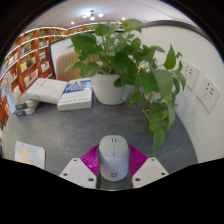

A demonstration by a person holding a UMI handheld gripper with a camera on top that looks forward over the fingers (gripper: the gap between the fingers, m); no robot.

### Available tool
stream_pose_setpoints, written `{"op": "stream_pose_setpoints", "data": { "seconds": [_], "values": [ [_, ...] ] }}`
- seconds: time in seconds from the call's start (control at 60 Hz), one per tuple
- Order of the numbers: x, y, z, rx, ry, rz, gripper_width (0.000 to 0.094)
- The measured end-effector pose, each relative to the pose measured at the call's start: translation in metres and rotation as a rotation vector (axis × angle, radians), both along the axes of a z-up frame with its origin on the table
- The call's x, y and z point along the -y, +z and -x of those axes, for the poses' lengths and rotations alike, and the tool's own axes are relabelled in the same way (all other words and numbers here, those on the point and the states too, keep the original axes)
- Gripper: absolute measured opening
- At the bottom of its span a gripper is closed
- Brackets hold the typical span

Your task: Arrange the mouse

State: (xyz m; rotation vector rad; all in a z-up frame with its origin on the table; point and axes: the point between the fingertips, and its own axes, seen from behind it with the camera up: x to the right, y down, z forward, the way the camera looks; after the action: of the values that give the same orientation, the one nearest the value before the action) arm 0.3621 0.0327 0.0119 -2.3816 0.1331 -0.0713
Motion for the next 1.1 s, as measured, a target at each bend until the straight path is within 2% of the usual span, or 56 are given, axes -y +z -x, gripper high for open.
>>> {"op": "stream_pose_setpoints", "data": {
  "seconds": [0.05,0.283,0.4,0.5,0.6,0.717,0.917,1.033,1.1],
  "values": [
    [-0.004,0.030,0.008,0.018,0.002,-0.041,0.0359],
    [-0.029,0.216,0.095,0.052,0.016,-0.346,0.0357],
    [-0.023,0.274,0.164,0.049,0.030,-0.442,0.0357],
    [-0.018,0.302,0.223,0.017,0.073,-0.471,0.0356],
    [-0.008,0.276,0.281,0.024,0.126,-0.430,0.0355],
    [0.007,0.200,0.330,-0.027,0.162,-0.318,0.0354],
    [0.046,0.042,0.334,-0.021,0.135,-0.060,0.0354],
    [0.064,-0.009,0.328,-0.009,0.119,0.010,0.0358],
    [0.071,-0.023,0.327,0.000,0.125,0.014,0.0361]
  ]
}}
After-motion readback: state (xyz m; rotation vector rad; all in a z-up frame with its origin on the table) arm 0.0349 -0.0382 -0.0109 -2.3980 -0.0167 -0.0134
